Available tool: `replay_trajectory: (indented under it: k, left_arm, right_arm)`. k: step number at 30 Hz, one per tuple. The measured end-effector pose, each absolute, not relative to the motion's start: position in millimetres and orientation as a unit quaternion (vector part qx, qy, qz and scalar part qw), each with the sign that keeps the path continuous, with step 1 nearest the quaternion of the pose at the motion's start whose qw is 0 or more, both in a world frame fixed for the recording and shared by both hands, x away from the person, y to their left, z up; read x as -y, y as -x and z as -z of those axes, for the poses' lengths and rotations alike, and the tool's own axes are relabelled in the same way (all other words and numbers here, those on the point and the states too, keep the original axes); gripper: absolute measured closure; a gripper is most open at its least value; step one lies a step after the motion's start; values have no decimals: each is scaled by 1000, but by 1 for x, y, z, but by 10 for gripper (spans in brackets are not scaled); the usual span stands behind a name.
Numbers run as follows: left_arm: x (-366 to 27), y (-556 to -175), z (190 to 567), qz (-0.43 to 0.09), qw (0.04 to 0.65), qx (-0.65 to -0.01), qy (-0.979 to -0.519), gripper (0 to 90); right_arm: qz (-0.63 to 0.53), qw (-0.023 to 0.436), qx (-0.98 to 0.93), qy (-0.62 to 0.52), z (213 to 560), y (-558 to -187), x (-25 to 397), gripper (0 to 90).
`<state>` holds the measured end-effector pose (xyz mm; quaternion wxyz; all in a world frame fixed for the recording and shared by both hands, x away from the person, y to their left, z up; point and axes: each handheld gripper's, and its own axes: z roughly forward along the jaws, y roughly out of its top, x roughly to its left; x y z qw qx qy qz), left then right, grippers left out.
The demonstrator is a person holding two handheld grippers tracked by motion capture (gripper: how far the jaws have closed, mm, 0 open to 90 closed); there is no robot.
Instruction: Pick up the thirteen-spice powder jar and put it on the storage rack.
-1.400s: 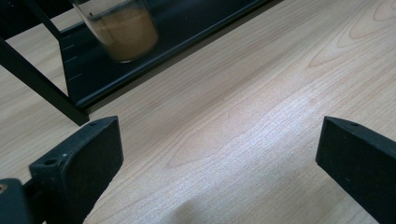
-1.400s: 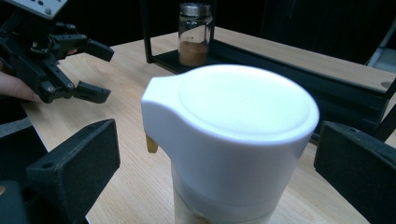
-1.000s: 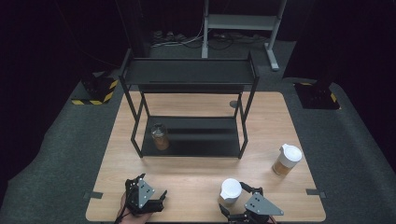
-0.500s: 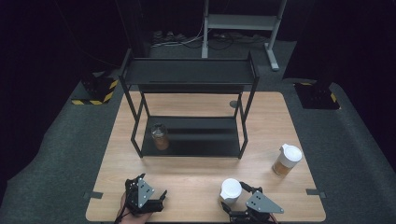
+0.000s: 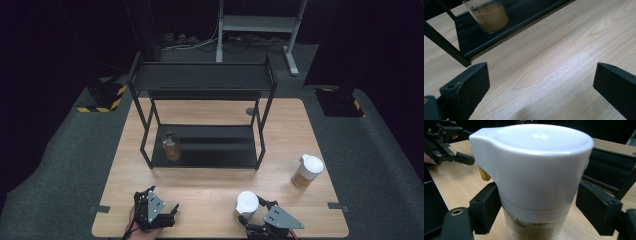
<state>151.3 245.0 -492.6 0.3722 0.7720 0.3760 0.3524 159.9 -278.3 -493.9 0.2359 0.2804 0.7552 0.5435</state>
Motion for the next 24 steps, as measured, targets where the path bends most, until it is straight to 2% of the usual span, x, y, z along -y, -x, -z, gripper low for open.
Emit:
replay_trajectory:
  k: [5, 24]
  left_arm:
    - [-245, -151, 493, -352, 373, -376, -772, 10]
    - [-245, -152, 493, -353, 371, -371, -775, 10]
  right_arm:
    - [-548, 232, -757, -272, 495, -162, 279, 297]
    - [-545, 233, -758, -272, 494, -161, 278, 303]
